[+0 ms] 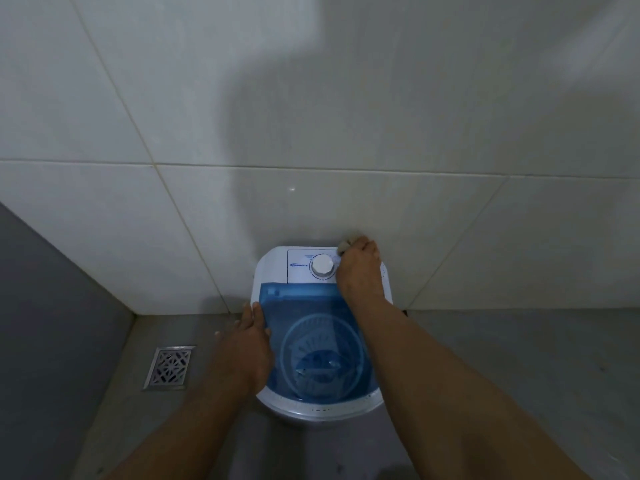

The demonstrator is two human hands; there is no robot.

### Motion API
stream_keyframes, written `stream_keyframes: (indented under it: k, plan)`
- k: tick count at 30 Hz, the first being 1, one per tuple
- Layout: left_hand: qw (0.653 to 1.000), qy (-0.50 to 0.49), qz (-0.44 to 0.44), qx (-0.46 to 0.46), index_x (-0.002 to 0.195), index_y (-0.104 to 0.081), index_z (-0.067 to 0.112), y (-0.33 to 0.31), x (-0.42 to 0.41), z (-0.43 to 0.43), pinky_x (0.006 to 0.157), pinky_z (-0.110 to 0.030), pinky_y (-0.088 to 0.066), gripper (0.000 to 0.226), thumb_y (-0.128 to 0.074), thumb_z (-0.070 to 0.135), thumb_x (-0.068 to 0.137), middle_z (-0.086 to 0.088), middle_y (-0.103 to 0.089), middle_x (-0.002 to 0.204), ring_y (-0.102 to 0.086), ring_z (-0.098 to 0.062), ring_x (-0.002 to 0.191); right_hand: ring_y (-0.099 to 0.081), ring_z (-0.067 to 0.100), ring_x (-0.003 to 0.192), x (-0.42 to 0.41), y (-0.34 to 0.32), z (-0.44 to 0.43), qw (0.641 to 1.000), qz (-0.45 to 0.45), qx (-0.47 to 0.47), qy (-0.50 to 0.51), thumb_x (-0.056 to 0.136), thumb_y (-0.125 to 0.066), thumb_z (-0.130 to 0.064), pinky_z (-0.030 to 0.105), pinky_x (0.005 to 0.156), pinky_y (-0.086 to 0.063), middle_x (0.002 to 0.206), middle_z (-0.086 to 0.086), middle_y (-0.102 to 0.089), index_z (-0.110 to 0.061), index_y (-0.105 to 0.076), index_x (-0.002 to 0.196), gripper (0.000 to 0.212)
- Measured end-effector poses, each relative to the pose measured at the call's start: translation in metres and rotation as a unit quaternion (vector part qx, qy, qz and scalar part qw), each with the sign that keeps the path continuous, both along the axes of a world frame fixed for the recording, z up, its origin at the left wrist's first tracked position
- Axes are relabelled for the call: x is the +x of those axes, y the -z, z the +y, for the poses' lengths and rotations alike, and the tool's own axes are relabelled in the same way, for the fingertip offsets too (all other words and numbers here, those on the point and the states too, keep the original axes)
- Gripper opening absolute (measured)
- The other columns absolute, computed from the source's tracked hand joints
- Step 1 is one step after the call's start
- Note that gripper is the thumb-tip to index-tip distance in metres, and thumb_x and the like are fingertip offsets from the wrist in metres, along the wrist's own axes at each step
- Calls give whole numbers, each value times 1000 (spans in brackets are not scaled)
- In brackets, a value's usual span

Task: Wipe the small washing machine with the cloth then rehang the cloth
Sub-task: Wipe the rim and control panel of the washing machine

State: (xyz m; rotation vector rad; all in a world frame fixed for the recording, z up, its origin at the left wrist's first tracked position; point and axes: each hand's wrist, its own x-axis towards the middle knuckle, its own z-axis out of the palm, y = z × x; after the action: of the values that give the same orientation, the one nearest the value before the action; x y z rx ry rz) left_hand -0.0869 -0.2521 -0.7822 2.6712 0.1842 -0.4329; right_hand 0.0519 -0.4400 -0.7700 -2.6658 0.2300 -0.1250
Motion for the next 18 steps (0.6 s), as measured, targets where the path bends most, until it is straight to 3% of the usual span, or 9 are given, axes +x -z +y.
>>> stream_keyframes:
  k: [2, 4, 8, 10, 13, 18]
  plan:
    - [1000, 4, 2, 6, 154, 5, 17, -1, 0, 0, 115, -55, -26, 66, -28, 35, 100, -8, -5, 163, -27, -32, 144, -49, 41, 117, -3, 0, 1, 1000, -9, 14, 7, 94, -46, -3, 43, 101, -40, 127, 33, -49, 13, -41, 127, 37]
    - [1000, 4, 7, 5, 154, 7, 16, 0, -1, 1, 115, -55, -25, 66, -29, 34, 100, -8, -2, 163, -26, -34, 144, -45, 40, 124, -17, 3, -1, 1000, -2, -3, -13, 91, -49, 2, 45, 102, -42, 136, 31, -43, 9, -38, 133, 44]
    - [1000, 2, 7, 6, 154, 3, 16, -2, 0, 2, 115, -58, -24, 66, -29, 36, 100, -9, -10, 162, -31, -33, 141, -16, 34, 146, -50, 9, -7, 994, -15, -43, -102, 91, -47, 6, 40, 116, -24, 157, 26, -16, 3, -15, 149, 67]
    - [1000, 9, 13, 15, 154, -1, 15, -5, 1, -1, 115, -60, -21, 65, -30, 37, 100, -9, -16, 161, -33, -32, 140, -18, 34, 146, -58, 12, -14, 990, -31, -47, -130, 87, -46, 10, 39, 117, -22, 156, 28, -18, 4, -17, 148, 68]
    - [998, 29, -8, 58, 152, -14, 10, -8, 4, 0, 106, -58, -38, 64, -33, 36, 97, -13, -36, 151, -44, -33, 129, -30, 38, 140, -63, 16, -19, 988, -42, -43, -144, 75, -47, 18, 45, 111, -36, 149, 30, -31, 5, -32, 141, 69]
    - [991, 49, -10, 121, 144, -29, 5, -22, 6, -4, 98, -52, -43, 61, -42, 33, 91, -17, -44, 138, -46, -34, 121, -23, 33, 142, -61, 7, -26, 984, -4, -16, -175, 69, -59, 14, 46, 112, -33, 150, 25, -31, 2, -34, 138, 75]
